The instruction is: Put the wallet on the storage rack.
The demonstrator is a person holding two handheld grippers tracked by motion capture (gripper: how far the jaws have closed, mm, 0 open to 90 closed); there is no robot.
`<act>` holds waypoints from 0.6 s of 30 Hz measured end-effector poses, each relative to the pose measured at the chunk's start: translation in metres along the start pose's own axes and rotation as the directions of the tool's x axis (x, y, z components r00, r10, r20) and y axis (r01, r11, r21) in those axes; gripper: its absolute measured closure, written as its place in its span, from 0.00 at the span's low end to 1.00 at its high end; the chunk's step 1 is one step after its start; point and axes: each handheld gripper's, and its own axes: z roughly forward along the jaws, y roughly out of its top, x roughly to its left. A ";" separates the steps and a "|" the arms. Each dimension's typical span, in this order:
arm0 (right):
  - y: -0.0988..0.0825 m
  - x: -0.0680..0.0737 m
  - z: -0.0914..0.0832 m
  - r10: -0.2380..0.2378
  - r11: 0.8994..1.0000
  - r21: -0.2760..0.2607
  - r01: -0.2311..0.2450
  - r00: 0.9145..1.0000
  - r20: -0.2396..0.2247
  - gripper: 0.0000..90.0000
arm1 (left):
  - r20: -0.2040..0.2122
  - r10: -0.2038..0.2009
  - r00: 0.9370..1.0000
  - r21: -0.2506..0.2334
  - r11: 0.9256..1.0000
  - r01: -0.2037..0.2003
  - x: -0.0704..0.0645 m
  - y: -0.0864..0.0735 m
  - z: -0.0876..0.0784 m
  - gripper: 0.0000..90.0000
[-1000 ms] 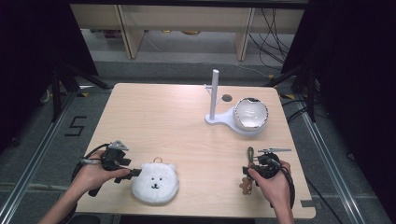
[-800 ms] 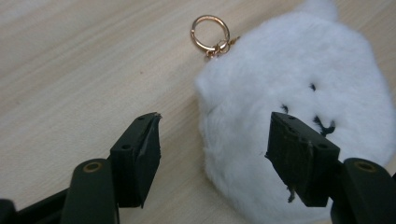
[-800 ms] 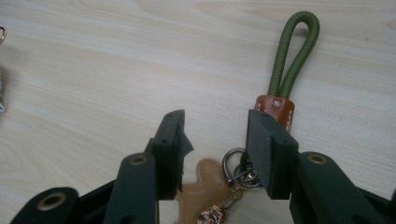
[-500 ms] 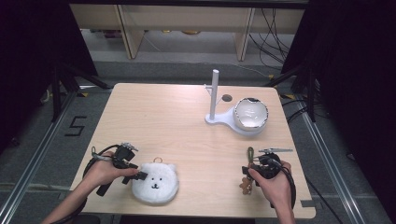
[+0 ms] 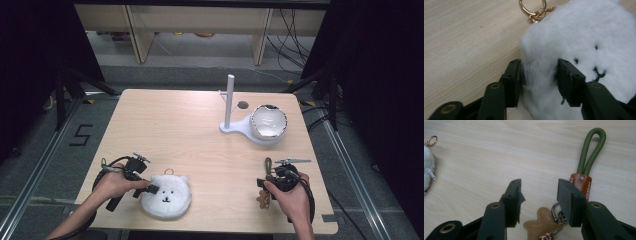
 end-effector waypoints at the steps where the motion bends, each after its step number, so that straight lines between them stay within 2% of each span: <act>1: 0.000 0.000 0.000 -0.001 1.000 -0.003 0.001 1.000 -0.014 0.61 | -0.006 0.002 1.000 -0.006 1.000 -0.003 -0.001 -0.001 0.000 0.69; 5: 0.000 0.001 0.001 -0.003 1.000 -0.006 0.003 1.000 -0.014 0.61 | -0.010 0.036 0.999 -0.022 0.999 -0.036 -0.001 -0.004 -0.002 0.77; 6: 0.000 0.002 0.000 0.009 1.000 -0.002 -0.009 1.000 -0.016 0.61 | -0.010 0.054 0.999 -0.031 0.998 -0.054 0.000 -0.005 -0.002 0.80; 7: 0.000 0.002 0.001 0.004 1.000 -0.001 -0.004 1.000 -0.001 0.61 | -0.010 0.063 0.998 -0.036 0.997 -0.064 0.000 -0.006 -0.003 0.81; 11: 0.000 0.003 0.001 -0.008 1.000 -0.006 0.008 1.000 -0.013 0.61 | -0.018 0.116 0.993 -0.074 0.990 -0.117 -0.002 -0.012 -0.006 0.85; 13: 0.000 0.003 0.003 -0.029 0.999 -0.013 0.029 1.000 0.007 0.61 | -0.020 0.127 0.992 -0.097 0.987 -0.128 -0.003 -0.015 -0.008 0.86; 14: 0.001 0.005 0.003 -0.022 1.000 -0.017 0.022 1.000 -0.012 0.61 | -0.006 0.112 0.994 -0.148 0.983 -0.111 -0.004 -0.018 -0.009 0.86; 15: 0.001 0.005 0.003 -0.022 1.000 -0.017 0.022 1.000 -0.012 0.61 | -0.006 0.112 0.994 -0.148 0.983 -0.111 -0.004 -0.018 -0.009 0.86; 16: 0.001 0.007 0.002 -0.005 1.000 -0.009 0.005 1.000 -0.016 0.61 | 0.004 0.087 0.996 -0.187 0.979 -0.084 -0.007 -0.019 -0.009 0.86; 18: 0.001 0.007 0.004 -0.046 0.998 -0.034 0.045 0.999 -0.027 0.61 | 0.009 0.091 0.996 -0.228 0.970 -0.086 -0.010 -0.022 -0.011 0.87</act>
